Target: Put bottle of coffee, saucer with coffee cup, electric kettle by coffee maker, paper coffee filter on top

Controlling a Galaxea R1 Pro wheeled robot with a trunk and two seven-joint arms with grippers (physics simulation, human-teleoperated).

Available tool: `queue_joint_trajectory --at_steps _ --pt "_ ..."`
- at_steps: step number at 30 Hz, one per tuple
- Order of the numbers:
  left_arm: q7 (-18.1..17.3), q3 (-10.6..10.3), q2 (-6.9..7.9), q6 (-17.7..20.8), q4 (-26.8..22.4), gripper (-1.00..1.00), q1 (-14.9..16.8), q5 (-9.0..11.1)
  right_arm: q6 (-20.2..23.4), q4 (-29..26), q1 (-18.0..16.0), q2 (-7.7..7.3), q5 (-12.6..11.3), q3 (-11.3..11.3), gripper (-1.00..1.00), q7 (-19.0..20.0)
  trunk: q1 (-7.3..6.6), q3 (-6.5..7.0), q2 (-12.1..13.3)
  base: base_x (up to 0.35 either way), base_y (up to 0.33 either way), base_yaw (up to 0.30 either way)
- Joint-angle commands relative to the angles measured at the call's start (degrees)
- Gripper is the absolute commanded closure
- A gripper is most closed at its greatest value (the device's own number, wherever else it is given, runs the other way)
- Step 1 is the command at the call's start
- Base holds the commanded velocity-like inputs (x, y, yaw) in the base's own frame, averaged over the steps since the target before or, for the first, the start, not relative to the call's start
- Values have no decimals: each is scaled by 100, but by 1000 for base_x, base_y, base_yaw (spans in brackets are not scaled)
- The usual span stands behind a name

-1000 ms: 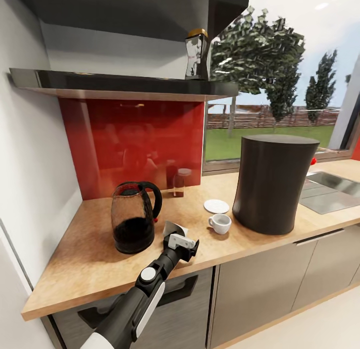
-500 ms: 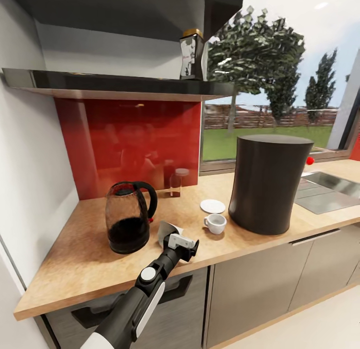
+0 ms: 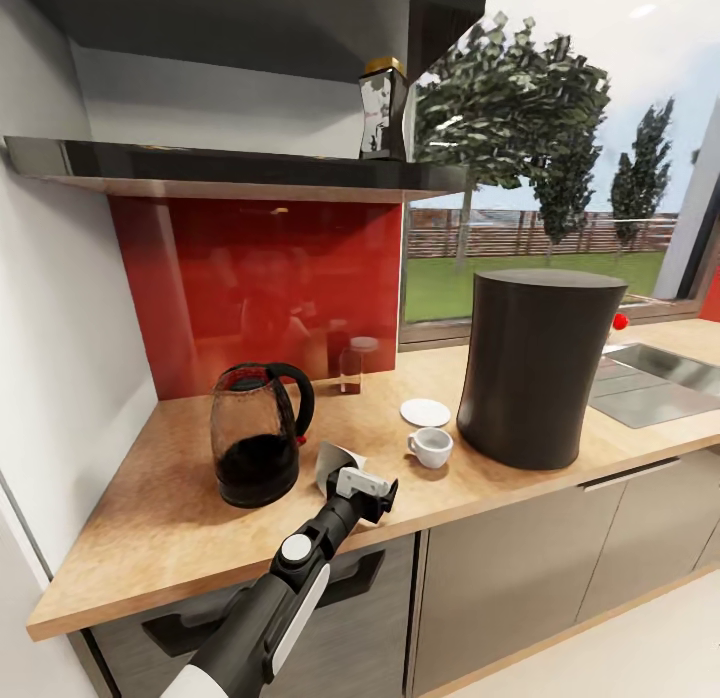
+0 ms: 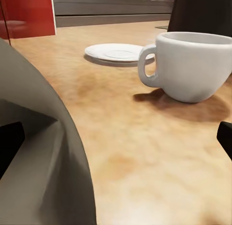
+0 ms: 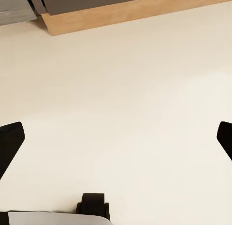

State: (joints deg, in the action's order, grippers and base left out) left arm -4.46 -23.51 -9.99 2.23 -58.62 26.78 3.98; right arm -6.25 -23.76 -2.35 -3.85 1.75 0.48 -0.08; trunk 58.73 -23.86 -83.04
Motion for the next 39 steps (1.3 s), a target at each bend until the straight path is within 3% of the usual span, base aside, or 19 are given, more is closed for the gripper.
queue_joint_trajectory --at_steps 1,39 --pt "-19 1 0 23 -3 -100 3 42 -16 3 -3 -2 18 4 -100 -1 0 -6 -3 0 7 0" --pt "-20 3 0 23 -9 -100 3 42 -16 3 -3 -2 18 4 -100 -1 0 -6 -3 12 11 0"
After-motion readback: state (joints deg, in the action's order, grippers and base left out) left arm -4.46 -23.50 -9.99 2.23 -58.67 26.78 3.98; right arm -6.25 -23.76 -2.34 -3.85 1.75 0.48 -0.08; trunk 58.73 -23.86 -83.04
